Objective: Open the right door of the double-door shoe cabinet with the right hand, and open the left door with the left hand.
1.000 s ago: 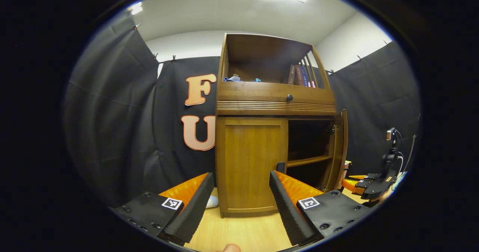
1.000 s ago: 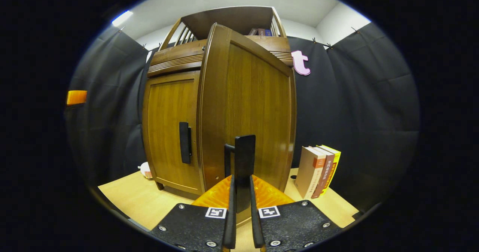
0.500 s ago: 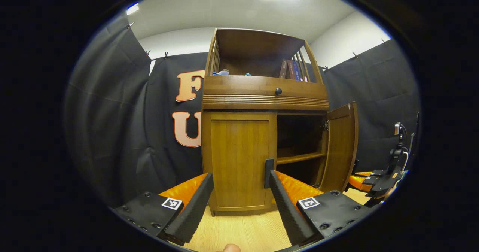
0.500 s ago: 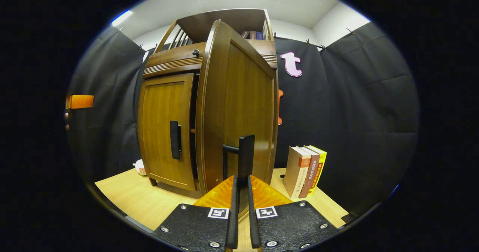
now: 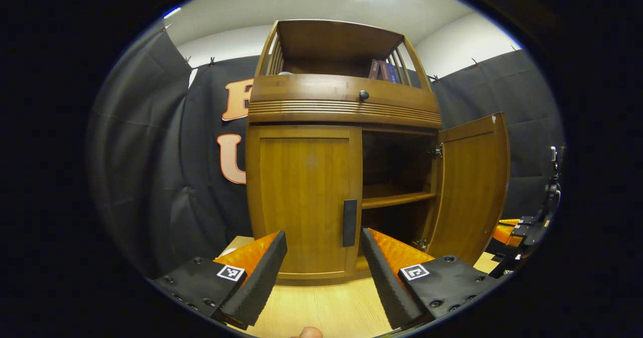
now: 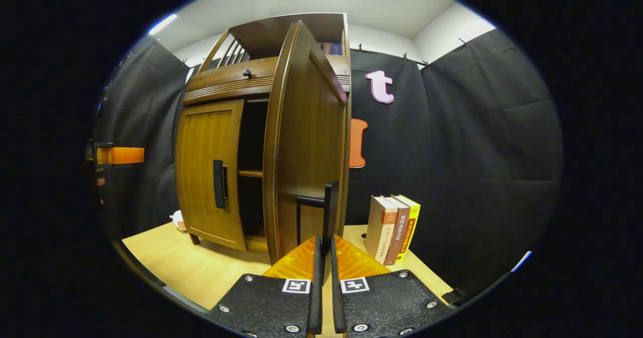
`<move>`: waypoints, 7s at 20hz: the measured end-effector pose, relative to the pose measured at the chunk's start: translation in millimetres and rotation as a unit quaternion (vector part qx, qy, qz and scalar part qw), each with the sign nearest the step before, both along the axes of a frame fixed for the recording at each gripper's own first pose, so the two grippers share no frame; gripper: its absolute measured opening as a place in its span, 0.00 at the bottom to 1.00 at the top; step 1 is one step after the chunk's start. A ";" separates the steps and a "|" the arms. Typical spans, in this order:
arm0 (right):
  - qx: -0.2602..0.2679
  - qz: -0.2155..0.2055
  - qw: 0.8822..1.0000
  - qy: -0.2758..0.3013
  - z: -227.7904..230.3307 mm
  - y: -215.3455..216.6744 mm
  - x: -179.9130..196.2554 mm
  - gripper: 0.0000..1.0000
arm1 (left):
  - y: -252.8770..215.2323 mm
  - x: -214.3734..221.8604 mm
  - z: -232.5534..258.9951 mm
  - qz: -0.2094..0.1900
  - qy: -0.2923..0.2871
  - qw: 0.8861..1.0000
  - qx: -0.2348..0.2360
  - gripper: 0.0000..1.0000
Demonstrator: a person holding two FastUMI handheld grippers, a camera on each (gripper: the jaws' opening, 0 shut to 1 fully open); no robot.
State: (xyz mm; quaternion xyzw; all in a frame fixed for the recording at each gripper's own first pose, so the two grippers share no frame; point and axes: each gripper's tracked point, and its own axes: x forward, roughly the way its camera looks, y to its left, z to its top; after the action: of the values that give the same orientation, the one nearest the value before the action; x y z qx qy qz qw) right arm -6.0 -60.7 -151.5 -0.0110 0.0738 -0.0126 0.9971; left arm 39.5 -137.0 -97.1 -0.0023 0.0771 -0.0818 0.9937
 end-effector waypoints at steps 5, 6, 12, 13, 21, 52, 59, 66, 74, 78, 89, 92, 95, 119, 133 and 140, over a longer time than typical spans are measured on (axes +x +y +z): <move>0.001 -0.009 1.000 -0.003 1.8 -25.9 -1.8 0.07 | -7.5 34.1 -14.4 0.013 -0.015 1.000 0.005 0.98; 0.001 -0.013 1.000 -0.005 1.7 -31.2 -1.7 0.07 | -9.5 42.5 -18.9 0.013 -0.017 1.000 0.005 0.98; 0.004 -0.033 0.999 -0.006 3.8 -61.8 -1.3 0.06 | -20.9 86.5 -35.8 0.023 -0.039 0.999 -0.003 0.97; 0.010 -0.036 0.999 -0.004 3.2 -65.6 -1.8 0.13 | -24.5 93.1 -38.8 0.024 -0.042 0.999 -0.002 0.97; 0.056 -0.079 0.995 -0.020 20.1 -111.6 -23.5 0.17 | -55.1 135.3 -72.6 0.004 -0.017 1.000 -0.012 0.98; 0.013 -0.146 0.987 -0.064 49.2 -141.3 -30.8 0.99 | -77.7 198.6 -113.6 -0.011 0.017 1.000 -0.022 0.48; 0.010 -0.149 0.986 -0.068 55.6 -133.0 -36.5 0.92 | -77.4 178.4 -113.5 -0.034 0.037 0.999 -0.019 0.31; 0.001 -0.155 0.985 -0.074 69.6 -115.8 -46.6 0.98 | -67.5 137.3 -105.7 -0.064 0.045 0.997 -0.030 0.30; 0.004 -0.138 0.987 -0.080 80.0 -87.4 -50.5 0.98 | -41.1 85.9 -93.7 -0.084 0.046 0.995 -0.030 0.31; 0.003 -0.121 0.989 -0.084 81.0 -68.8 -39.8 0.98 | -21.6 60.1 -88.9 -0.082 0.045 0.995 -0.031 0.27; 0.009 -0.082 0.993 -0.090 83.5 -22.5 -24.5 0.98 | 29.2 14.3 -82.3 -0.071 0.040 0.997 -0.018 0.30; 0.009 -0.074 0.993 -0.091 83.3 -13.6 -28.4 0.99 | 43.7 6.3 -80.8 -0.061 0.036 0.997 -0.008 0.29; 0.010 -0.065 0.994 -0.090 85.1 -2.4 -28.4 0.98 | 65.8 -3.7 -72.5 -0.047 0.034 0.998 -0.002 0.30; 0.017 -0.011 0.997 -0.079 74.9 88.7 2.1 0.99 | 193.6 -26.2 -72.0 0.012 0.024 1.000 0.000 0.18; 0.028 0.010 0.997 -0.071 70.8 109.1 9.3 0.92 | 245.1 -52.9 -61.4 0.068 0.030 0.997 -0.009 0.06; 0.028 0.003 0.997 -0.071 79.0 87.8 0.7 0.98 | 207.6 -67.4 -24.7 0.069 0.025 0.997 -0.015 0.06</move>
State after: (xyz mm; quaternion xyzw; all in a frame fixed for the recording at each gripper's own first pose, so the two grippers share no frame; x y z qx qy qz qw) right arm -5.3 27.2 -72.4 0.0178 0.0027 -0.0088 0.9998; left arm -27.9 70.6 -121.8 -0.0242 0.1002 -0.0137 0.9946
